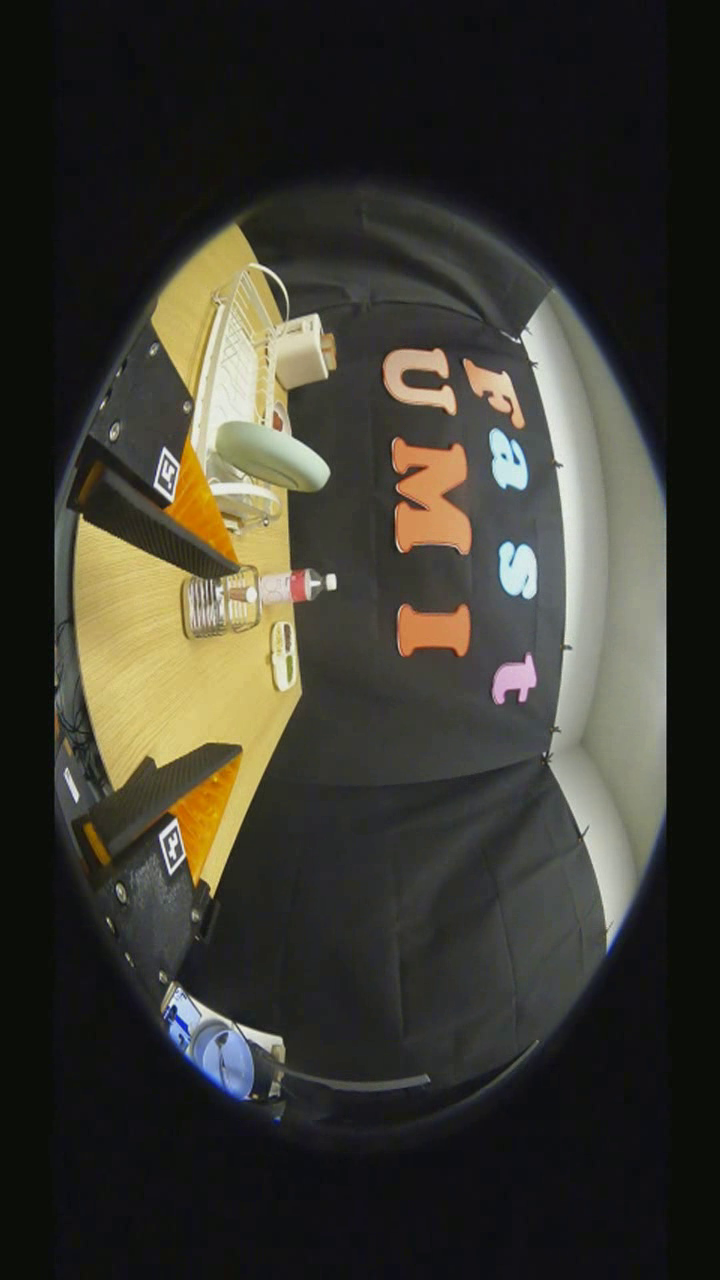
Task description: Take the plate from the dish rack, then take the spoon from the basket and place it into the plate.
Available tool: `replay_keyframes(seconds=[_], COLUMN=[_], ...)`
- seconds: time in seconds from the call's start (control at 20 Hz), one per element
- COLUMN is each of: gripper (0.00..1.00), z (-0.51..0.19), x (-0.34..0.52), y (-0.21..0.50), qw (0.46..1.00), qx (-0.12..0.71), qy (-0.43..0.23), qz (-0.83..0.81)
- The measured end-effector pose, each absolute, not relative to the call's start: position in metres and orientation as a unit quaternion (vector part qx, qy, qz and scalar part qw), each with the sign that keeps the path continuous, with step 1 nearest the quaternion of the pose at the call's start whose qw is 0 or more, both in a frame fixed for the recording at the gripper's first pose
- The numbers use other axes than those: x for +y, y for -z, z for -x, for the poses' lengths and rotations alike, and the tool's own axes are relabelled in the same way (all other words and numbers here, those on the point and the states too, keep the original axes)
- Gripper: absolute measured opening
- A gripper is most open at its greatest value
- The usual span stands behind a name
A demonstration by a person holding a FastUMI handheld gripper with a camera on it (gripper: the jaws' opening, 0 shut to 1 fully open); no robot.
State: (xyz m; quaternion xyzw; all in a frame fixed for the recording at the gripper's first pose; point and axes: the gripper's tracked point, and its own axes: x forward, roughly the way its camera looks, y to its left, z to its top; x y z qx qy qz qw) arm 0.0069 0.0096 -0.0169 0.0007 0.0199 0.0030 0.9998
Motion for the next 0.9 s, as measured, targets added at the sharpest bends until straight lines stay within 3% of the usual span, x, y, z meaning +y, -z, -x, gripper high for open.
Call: replay_keyframes(seconds=[0.6,0.9], gripper=[0.99,0.99], z=[-0.017,-0.037], x=[0.024,0.074], y=[0.015,0.007], qw=[1.0,0.997], qx=[0.025,0.047], qy=[-0.008,-0.057], qz=[-0.011,-0.005])
